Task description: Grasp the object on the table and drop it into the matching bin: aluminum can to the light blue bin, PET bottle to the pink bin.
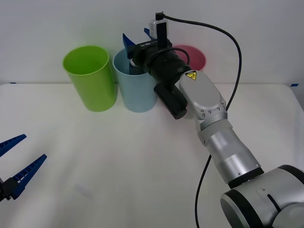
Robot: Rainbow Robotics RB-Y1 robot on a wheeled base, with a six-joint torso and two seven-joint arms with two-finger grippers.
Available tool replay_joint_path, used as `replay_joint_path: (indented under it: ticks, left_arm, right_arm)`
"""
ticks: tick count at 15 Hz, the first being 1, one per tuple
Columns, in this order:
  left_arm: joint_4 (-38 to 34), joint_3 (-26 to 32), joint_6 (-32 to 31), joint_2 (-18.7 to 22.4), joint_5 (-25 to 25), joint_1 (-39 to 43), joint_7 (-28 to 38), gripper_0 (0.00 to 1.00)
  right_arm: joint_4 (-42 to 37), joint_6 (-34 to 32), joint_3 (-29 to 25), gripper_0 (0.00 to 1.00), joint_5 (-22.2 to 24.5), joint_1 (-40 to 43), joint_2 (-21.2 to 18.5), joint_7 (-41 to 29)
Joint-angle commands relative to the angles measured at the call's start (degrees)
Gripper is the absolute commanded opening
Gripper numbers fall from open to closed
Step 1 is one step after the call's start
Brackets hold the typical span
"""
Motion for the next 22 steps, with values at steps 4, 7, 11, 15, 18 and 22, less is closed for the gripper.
replay_joint_path:
  ticks: [4,7,11,15,18,22]
  left_arm:
    - [0.00,0.00,0.00,0.00,0.00,0.00,0.00,1.00]
    - [0.00,0.00,0.00,0.00,0.00,0.00,0.00,1.00]
    - [0.00,0.00,0.00,0.00,0.00,0.00,0.00,1.00]
    - [0.00,0.00,0.00,0.00,0.00,0.00,0.00,1.00]
    - [0.00,0.00,0.00,0.00,0.00,0.00,0.00,1.00]
    - [0.00,0.00,0.00,0.00,0.00,0.00,0.00,1.00]
  right_arm:
    - [-1.64,-2.03,0.00,1.00,-0.80,1.42,-0.01,0.29]
    - [-6.03,-3.34,2.11,1.00,-2.11,4.32,-0.30,0.03]
    - [-13.94,-4.75,6.86,1.00,-5.63,10.12,-5.49,-0.24]
    - [-24.05,-4.93,11.87,1.00,-9.50,17.06,-12.26,-0.68]
    - [-31.34,-5.54,13.80,1.00,-11.61,22.51,-17.18,-0.68]
    - [-40.40,-7.21,13.98,1.00,-14.15,30.07,-22.89,-0.24]
